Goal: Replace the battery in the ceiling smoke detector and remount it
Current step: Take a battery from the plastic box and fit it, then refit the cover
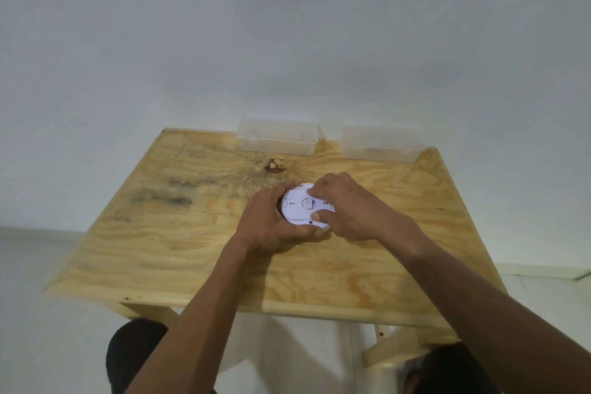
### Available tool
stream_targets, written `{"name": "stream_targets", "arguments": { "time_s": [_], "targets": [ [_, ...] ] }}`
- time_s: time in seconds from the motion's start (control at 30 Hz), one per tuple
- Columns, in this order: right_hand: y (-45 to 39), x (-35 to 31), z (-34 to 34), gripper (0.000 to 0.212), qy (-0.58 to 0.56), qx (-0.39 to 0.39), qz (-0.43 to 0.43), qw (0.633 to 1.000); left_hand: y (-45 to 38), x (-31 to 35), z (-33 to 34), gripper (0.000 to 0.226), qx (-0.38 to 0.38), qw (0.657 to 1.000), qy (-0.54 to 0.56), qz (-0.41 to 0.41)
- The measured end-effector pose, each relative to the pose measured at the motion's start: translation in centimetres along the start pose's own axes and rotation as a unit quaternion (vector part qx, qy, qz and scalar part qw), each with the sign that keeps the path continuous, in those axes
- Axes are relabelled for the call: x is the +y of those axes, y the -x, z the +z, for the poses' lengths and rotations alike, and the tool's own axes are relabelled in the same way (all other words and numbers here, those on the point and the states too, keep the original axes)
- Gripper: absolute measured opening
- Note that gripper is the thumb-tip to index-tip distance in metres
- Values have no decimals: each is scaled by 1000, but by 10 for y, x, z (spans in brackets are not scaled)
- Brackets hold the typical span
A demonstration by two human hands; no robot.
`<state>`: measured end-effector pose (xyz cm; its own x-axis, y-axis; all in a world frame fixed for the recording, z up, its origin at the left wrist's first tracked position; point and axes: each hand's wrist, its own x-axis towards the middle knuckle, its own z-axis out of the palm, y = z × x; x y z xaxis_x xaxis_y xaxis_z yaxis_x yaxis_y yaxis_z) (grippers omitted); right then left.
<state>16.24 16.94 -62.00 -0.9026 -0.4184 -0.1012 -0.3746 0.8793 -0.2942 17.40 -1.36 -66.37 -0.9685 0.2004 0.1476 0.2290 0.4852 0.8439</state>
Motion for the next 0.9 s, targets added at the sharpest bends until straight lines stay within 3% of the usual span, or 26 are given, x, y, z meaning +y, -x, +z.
{"name": "stream_targets", "arguments": {
  "time_s": [0.53,0.9],
  "targets": [
    [5,10,3,54,-56,49,35,997,0,2,0,90,9,1000,-10,-13],
    [8,8,7,51,-42,71,11,997,4,10,-2,57,12,1000,0,-1]
  ]
}}
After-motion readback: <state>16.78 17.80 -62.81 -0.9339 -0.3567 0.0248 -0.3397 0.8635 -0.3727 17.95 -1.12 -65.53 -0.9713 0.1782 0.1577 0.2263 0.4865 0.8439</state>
